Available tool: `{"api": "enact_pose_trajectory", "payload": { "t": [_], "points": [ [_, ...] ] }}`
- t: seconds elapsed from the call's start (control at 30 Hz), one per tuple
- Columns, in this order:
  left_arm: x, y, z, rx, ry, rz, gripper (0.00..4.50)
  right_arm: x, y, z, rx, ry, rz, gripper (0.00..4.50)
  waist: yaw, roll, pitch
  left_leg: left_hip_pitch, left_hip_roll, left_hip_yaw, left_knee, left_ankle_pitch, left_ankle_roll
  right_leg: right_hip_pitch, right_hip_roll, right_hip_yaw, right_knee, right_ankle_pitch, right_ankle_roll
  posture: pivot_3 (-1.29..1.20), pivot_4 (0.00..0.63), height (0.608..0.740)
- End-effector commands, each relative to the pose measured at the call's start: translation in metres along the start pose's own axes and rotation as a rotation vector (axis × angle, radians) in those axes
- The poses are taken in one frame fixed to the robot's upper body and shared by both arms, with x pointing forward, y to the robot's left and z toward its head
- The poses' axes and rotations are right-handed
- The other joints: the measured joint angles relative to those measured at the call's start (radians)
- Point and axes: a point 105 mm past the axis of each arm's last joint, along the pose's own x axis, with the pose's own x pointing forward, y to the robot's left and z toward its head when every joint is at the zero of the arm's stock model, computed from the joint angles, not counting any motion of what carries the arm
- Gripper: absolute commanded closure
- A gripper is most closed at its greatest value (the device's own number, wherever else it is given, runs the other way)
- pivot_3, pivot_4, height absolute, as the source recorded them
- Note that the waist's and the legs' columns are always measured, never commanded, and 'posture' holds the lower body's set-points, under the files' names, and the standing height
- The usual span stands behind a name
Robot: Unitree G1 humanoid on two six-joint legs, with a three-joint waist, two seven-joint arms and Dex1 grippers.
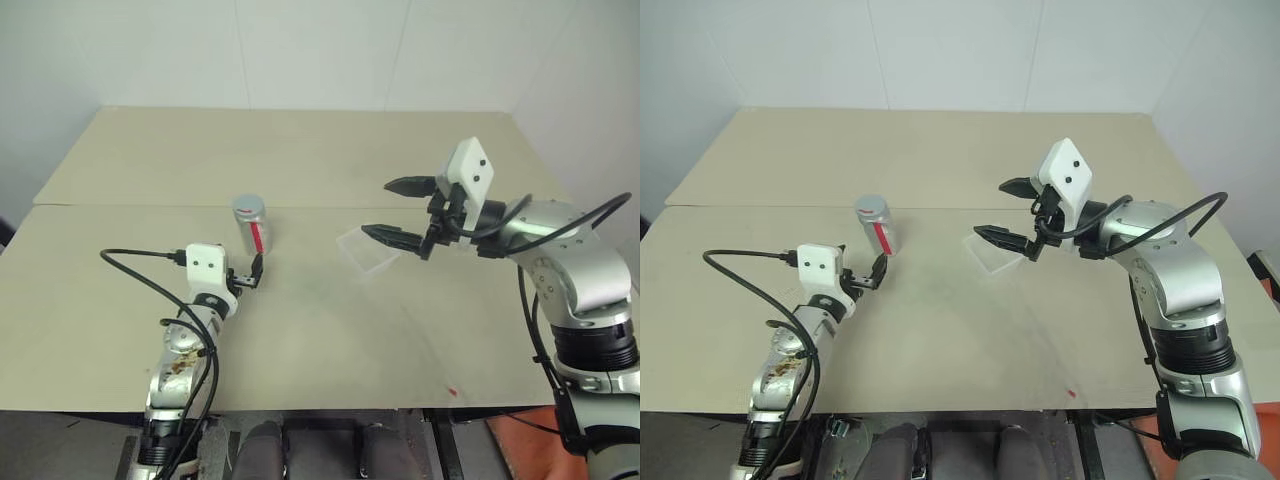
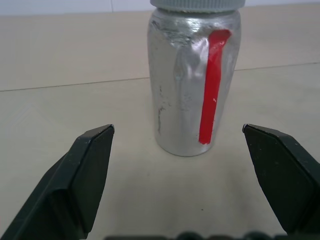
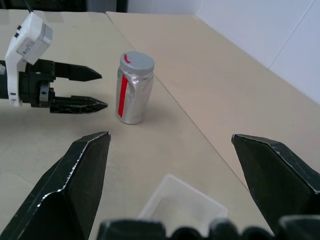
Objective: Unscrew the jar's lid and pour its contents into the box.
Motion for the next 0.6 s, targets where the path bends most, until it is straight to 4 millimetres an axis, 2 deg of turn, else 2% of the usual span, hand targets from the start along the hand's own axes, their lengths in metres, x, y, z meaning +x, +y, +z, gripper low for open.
{"api": "enact_pose_trajectory", "payload": {
  "t": [0.03, 0.47, 0.6],
  "points": [
    [0.004, -0.003, 0.013, 0.01, -0.055, 0.016, 0.04, -0.006, -0.002, 0.015, -0.048, -0.03, -0.018, 0.0, 0.0, 0.0, 0.0, 0.0, 0.0, 0.0, 0.0, 0.0, 0.0, 0.0, 0.0, 0.0, 0.0, 0.0, 0.0, 0.0, 0.15, 0.74],
    [0.017, -0.017, 0.012, -0.001, -0.062, 0.05, 0.04, -0.008, -0.001, 0.016, -0.053, -0.019, -0.003, 0.0, 0.0, 0.0, 0.0, 0.0, 0.0, -0.001, 0.0, 0.0, 0.0, 0.0, 0.0, 0.0, 0.0, 0.0, 0.0, 0.0, 0.15, 0.74],
    [0.02, -0.012, 0.011, -0.007, -0.061, 0.103, 0.04, -0.008, 0.0, 0.017, -0.053, -0.021, 0.0, 0.0, 0.0, 0.0, 0.0, 0.0, 0.0, -0.001, 0.0, 0.0, 0.0, 0.0, 0.0, 0.0, 0.0, 0.0, 0.0, 0.0, 0.15, 0.74]
  ]
}}
